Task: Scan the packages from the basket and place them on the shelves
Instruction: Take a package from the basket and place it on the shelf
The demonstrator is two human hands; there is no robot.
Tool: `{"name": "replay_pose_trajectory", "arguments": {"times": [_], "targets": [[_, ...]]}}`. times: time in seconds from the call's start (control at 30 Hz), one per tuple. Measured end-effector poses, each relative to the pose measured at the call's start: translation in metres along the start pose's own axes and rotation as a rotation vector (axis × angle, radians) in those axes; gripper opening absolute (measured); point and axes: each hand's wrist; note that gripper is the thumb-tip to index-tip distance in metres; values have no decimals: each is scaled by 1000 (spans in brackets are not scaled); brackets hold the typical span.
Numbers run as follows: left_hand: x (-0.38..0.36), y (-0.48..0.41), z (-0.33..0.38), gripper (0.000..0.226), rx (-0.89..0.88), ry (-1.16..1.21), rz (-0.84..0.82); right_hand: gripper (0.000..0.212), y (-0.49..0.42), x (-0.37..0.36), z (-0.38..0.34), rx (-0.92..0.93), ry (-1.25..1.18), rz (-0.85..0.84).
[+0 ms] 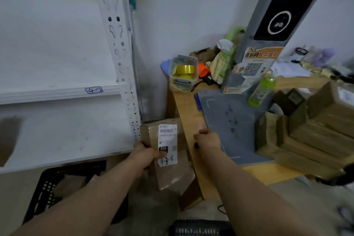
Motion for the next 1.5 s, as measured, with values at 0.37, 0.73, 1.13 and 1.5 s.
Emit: {"name": "replay_pose_trajectory", "arguments": {"times": [0.37, 0.73, 1.13, 1.5], "targets": [[-16, -20, -5, 66, 71, -6, 98, 63, -42, 15, 68, -146, 317, -127], [1, -26, -14, 64, 108, 29, 284, 32, -16, 18, 31, -163, -72, -685], [-1, -27, -22, 29, 75, 111, 433, 34, 10, 24, -18, 11, -229, -850], [-11, -29, -17, 34, 68, 96, 427, 35, 6, 22, -16, 25, -210, -835]]}}
Point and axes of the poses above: each hand's wrist, its own y-axis away from the middle knuckle, its own x-axis out of the back of the hand, z = x × y, and after that the axes turned 3 degrees about x, right-handed
